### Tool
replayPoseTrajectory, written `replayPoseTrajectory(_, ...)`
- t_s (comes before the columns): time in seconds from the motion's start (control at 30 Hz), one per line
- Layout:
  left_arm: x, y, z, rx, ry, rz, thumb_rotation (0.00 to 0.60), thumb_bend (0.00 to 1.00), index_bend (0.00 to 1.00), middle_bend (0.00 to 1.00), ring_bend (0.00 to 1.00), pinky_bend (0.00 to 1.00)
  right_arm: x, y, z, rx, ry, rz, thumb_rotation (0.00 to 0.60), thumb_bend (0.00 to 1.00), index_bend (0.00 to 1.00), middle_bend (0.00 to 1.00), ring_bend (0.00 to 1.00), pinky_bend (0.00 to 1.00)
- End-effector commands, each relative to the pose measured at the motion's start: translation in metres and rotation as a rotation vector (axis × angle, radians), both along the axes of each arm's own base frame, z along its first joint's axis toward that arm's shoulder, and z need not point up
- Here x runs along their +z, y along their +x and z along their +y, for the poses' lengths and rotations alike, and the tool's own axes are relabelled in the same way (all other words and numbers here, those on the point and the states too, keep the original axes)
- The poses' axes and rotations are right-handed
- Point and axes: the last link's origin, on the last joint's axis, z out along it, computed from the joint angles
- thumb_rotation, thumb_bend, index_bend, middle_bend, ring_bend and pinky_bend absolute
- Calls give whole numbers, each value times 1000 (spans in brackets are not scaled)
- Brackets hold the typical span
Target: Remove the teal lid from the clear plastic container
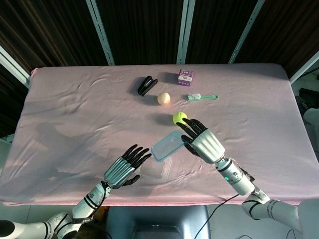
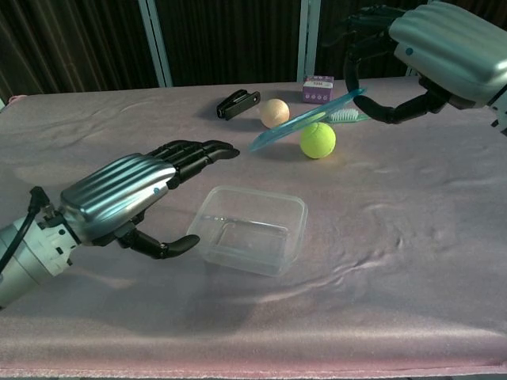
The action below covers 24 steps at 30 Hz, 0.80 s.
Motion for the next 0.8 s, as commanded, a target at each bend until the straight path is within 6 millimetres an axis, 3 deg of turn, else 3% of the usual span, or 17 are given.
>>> replayPoseTrajectory(0.03, 7, -9, -1, 15, 15, 6, 600, 308, 0, 0, 0, 0, 10, -27, -7, -67, -20, 23, 600, 572, 847, 315, 201, 382)
replayPoseTrajectory(0.23, 14, -27, 0, 64, 35, 22, 600, 308, 0, 0, 0, 0, 1, -58, -11, -141, -3, 70, 600, 572, 847, 315, 201, 383)
replayPoseTrajectory(0.47, 17, -39, 3, 104, 67, 26, 600, 314, 0, 0, 0, 0, -25, -82, -6, -198, 53, 157, 600, 572, 823, 315, 198, 382)
replayPoseTrajectory(0.53, 19, -42, 4, 117, 73, 29, 600, 315, 0, 0, 0, 0, -28, -89, -4, -227, 71, 179, 600, 572, 741, 314, 179, 366)
replayPoseTrajectory(0.63, 21, -46, 6, 135, 77, 28, 600, 313, 0, 0, 0, 0, -28, -100, 2, -276, 117, 183, 600, 556, 528, 268, 115, 307)
replayPoseTrajectory(0.8, 28, -55, 7, 168, 79, 28, 600, 312, 0, 0, 0, 0, -23, -111, 18, -363, 248, 202, 600, 292, 89, 76, 2, 131)
